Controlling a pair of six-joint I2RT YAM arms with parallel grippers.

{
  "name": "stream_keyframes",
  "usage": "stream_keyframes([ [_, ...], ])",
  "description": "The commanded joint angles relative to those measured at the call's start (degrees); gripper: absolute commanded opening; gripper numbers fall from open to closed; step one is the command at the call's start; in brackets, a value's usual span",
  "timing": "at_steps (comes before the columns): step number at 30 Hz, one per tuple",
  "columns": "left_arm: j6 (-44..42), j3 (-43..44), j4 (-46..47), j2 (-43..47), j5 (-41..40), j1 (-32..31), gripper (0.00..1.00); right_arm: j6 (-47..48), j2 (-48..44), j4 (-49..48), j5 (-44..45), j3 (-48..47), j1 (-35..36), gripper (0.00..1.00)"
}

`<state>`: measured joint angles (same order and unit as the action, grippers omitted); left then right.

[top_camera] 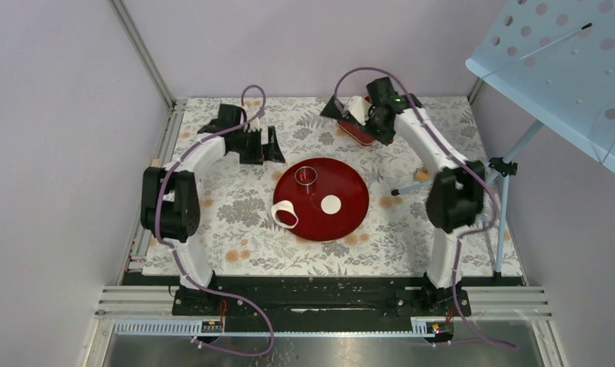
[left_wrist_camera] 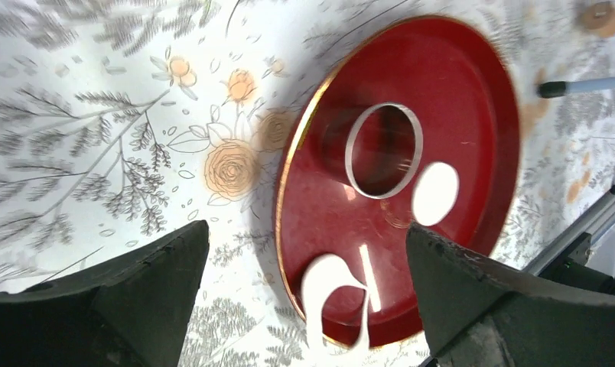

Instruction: Roll out the dumpling wrappers from the dough

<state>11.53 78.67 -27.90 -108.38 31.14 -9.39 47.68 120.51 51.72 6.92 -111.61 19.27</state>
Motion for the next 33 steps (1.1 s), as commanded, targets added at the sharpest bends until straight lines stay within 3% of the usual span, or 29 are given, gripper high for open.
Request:
stream_keyframes([
  [1,-6.78,7.19,-4.14,11.97,4.98,0.8,0.99,-5.72,-19.86,-12.71,2.12,16.15,2.92,0.0],
  [7,-9.45,13.68,-9.21,18.0,19.12,0.81,0.99,-7.87,-39.06,-21.35,2.59,36.83,9.52,0.0],
  [12,1.47,11.32,-2.73,19.51,29.92,-1.23,0.99,-8.72,-50.84,-26.96,-2.97,48.08,11.58,0.0],
  [19,5.64,2.79,4.43,18.93,30.67,-9.74,0.99,-8.15,-54.82,-26.19,-5.0,51.32,12.11,0.0],
  [30,6.97,7.65,5.34,12.62,30.63,-12.88,0.99,-6.76,-56.81,-24.46,-8.57,53.05,13.83,0.0],
  [33,7.22,8.97,5.35,11.47,31.69,-13.15,0.88,-6.57,-56.84,-24.43,-8.67,53.29,14.47,0.0],
])
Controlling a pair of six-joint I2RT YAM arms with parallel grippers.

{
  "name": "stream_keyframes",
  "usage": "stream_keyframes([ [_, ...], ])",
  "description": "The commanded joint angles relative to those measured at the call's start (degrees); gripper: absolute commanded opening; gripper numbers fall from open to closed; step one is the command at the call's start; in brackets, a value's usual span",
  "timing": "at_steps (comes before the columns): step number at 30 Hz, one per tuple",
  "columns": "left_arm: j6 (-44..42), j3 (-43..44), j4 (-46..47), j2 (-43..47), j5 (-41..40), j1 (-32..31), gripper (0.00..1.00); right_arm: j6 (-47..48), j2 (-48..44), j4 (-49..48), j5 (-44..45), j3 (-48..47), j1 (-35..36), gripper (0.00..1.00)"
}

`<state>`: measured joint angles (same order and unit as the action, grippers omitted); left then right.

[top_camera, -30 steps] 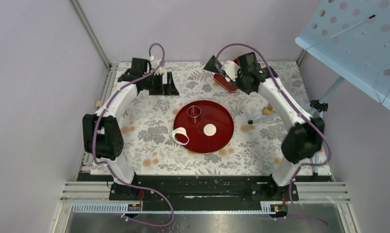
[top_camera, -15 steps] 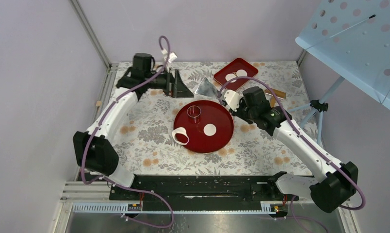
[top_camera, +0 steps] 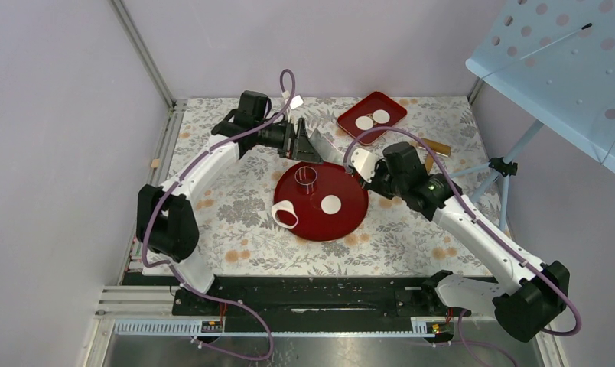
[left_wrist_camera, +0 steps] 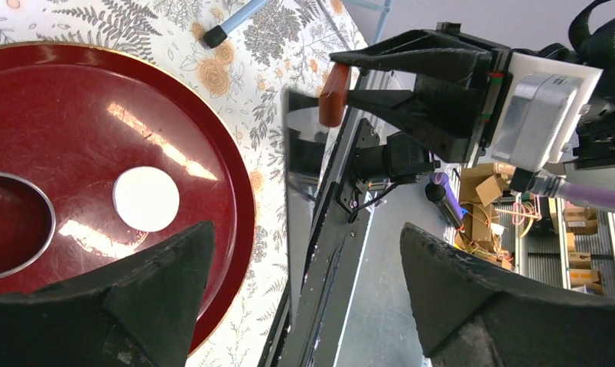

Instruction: Roll out the dumpling wrappers from the dough

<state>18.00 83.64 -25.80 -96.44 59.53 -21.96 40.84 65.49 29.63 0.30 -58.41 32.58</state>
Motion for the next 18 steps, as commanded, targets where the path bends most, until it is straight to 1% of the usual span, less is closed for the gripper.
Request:
stream_keyframes([
  [1,0.87,4.36,3.28,-0.93,3.61,-0.69,0.82,0.21,-1.78,-2.3,-2.05,0.13,1.31,0.0],
  [3,1.21,5.05,3.39,-1.79,3.93,-0.93,0.64,0.12,-1.76,-2.32,-2.14,0.06,1.49,0.0],
  [4,1.24,5.21,3.39,-2.29,4.25,-1.02,0.53,0.18,-1.64,-2.35,-2.07,0.01,1.66,0.0],
  [5,1.2,5.26,3.38,-2.55,4.29,-1.19,0.39,0.39,-1.56,-2.45,-2.01,0.01,1.77,0.0],
  [7,1.1,5.27,3.47,-3.14,3.91,-1.54,0.04,0.85,-1.29,-2.55,-1.77,-0.01,1.87,0.0],
  [8,0.93,5.16,3.4,-3.36,3.74,-1.67,0.0,1.06,-0.93,-2.5,-1.6,-0.15,1.92,0.0],
  [10,0.75,5.13,3.3,-3.65,3.75,-1.77,0.0,0.23,-0.24,-2.41,-1.05,-0.9,1.96,0.0],
  [11,0.72,5.36,3.3,-3.66,3.81,-1.71,0.0,-0.79,0.11,-1.93,-0.71,-1.81,1.9,0.1],
  [12,0.61,5.89,3.07,-3.67,4.11,-1.6,0.0,-1.79,0.65,-0.81,-0.68,-3.04,1.87,0.25],
  [14,0.04,7.95,1.88,-3.43,4.91,-1.11,0.0,-3.67,1.59,2.45,-2.79,-5.96,1.67,0.61],
  [16,1.47,9.72,3.05,-2.96,6.51,-0.19,0.0,-6.23,1.69,4.38,-7.91,-8.24,0.64,0.92],
  [17,3.32,10.09,4.97,-2.49,7.39,0.44,0.0,-7.97,1.44,4.82,-10.83,-9.4,-0.21,0.98],
  [18,6.17,9.95,8.25,-2.03,8.53,1.27,0.0,-10.16,1.4,5.12,-14.29,-10.8,-1.38,0.99],
])
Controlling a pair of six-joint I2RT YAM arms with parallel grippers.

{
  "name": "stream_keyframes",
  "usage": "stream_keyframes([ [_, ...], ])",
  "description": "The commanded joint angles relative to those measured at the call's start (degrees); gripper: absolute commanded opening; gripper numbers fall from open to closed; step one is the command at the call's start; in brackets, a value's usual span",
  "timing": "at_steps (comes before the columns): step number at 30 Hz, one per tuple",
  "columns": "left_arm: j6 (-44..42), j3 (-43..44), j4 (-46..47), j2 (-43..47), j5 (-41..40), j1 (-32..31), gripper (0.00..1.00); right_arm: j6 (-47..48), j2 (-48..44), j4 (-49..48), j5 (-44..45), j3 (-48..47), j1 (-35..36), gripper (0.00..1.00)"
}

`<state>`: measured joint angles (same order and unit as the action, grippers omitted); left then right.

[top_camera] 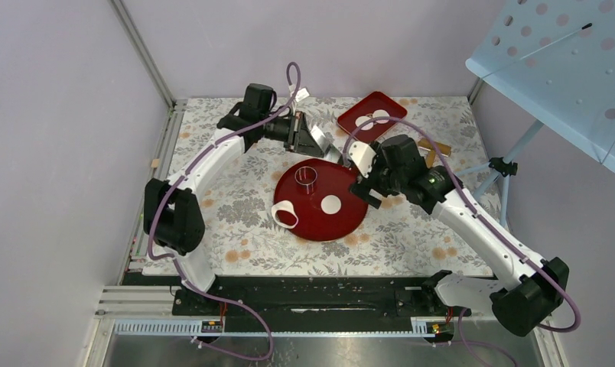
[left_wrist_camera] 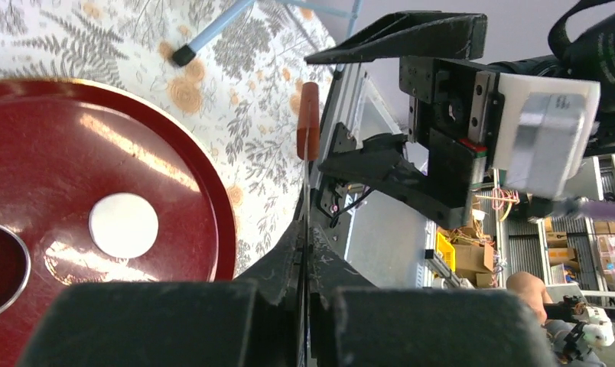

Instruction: Roll out the dumpling wrappers from the dough

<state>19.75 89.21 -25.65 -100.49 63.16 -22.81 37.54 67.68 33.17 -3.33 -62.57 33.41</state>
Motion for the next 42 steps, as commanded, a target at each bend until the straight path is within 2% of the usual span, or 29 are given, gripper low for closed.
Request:
stream_keyframes([
  [1,8.17,3.74,12.15,2.64,5.81,2.85,0.0,-9.08,-0.6,1.81,-13.99,-8.39,-3.74,1.0],
  [3,20.53,0.72,25.67,4.09,7.64,4.86,0.0,-14.55,0.24,1.75,-21.38,-12.06,-7.76,0.99],
  [5,34.48,-4.38,44.18,5.4,8.51,6.51,0.0,-22.12,0.8,-1.04,-28.0,-14.37,-12.2,1.0],
  [8,55.55,-10.67,74.05,5.1,8.42,8.28,0.0,-33.83,0.43,-10.64,-32.82,-13.19,-16.68,1.0],
  [9,61.38,-12.78,81.49,3.99,8.07,8.65,0.0,-37.81,0.17,-14.6,-34.06,-11.99,-17.8,0.99],
  [11,70.28,-15.73,92.78,2.22,6.62,9.19,0.0,-46.76,-0.46,-23.54,-37.4,-8.97,-19.52,1.0],
  [13,74.21,-19.09,97.93,1.03,4.61,9.84,0.0,-56.27,-0.77,-34.68,-41.01,-5.66,-20.92,0.99],
  [15,74.05,-21.92,99.32,0.66,2.68,10.43,0.0,-67.58,-0.59,-45.45,-42.49,-1.65,-21.54,1.0],
  [18,74.38,-25.16,102.54,0.29,-0.02,10.76,0.0,-77.59,1.0,-57.35,-42.06,2.8,-21.8,1.0],
  [21,75.46,-28.04,105.98,0.39,-3.59,10.77,0.0,-84.69,3.36,-68.68,-40.46,7.22,-21.96,0.99],
  [28,68.75,-36.67,104.57,3.51,-11.61,9.98,0.0,-97.23,9.73,-85.69,-37.07,12.61,-21.97,1.0],
  [36,57.47,-40.97,92.11,7.58,-17.54,5.98,0.0,-100.52,14.49,-90.92,-35.87,14.04,-21.27,0.96],
  [42,52.43,-40.91,85.51,7.69,-19.05,4.75,0.0,-102.59,15.36,-93.16,-35.6,14.59,-20.16,0.8],
])
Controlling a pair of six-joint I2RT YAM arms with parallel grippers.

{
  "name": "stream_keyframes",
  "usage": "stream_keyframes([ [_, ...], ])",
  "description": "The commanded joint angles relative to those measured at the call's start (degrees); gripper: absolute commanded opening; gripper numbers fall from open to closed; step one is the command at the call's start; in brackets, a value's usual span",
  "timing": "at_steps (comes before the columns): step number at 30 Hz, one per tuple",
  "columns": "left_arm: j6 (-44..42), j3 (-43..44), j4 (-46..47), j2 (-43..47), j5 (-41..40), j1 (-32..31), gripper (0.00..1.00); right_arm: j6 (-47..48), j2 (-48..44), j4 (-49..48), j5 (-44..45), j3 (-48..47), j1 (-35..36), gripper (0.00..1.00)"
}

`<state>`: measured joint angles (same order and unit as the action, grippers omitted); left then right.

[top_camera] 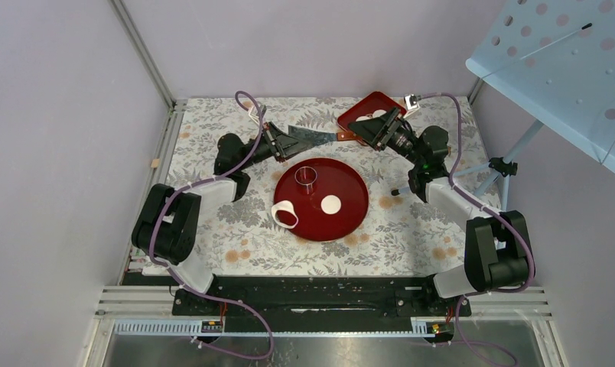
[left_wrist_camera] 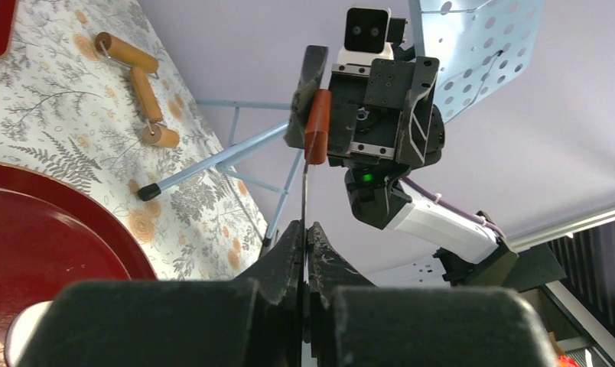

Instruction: Roll out the dumpling wrappers from the dough

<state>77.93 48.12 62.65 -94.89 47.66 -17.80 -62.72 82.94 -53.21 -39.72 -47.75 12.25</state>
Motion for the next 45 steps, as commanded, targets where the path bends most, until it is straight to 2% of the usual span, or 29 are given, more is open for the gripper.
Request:
stream_keyframes([
  [1,-6.37,-0.05,-3.36,2.18,-3.85,-0.33,0.0,-2.59,0.05,-6.8,0.83,-0.25,1.08,0.77],
  [11,-9.63,-3.21,-10.22,4.03,-9.62,-1.31,0.0,0.21,-1.53,-7.12,2.06,1.03,3.77,0.78],
  [16,-10.21,-4.02,-14.01,5.92,-12.63,-0.59,0.0,1.44,-1.88,-7.34,1.88,1.3,4.96,0.82],
  [26,-8.34,-5.34,-12.77,9.54,-13.58,5.63,0.0,-1.0,-2.86,-6.83,3.77,2.56,4.86,0.87],
  [32,-9.9,-5.89,-13.69,9.28,-14.01,4.27,0.0,-0.97,-3.08,-6.39,4.31,2.58,4.84,0.87],
  [39,-7.74,-5.14,-11.54,9.01,-13.08,3.36,0.0,1.55,-2.23,3.4,2.16,0.35,4.62,0.88],
  [45,-5.88,-5.06,-9.94,9.33,-12.61,4.06,0.0,-1.16,0.49,1.19,3.11,2.85,4.72,0.9],
])
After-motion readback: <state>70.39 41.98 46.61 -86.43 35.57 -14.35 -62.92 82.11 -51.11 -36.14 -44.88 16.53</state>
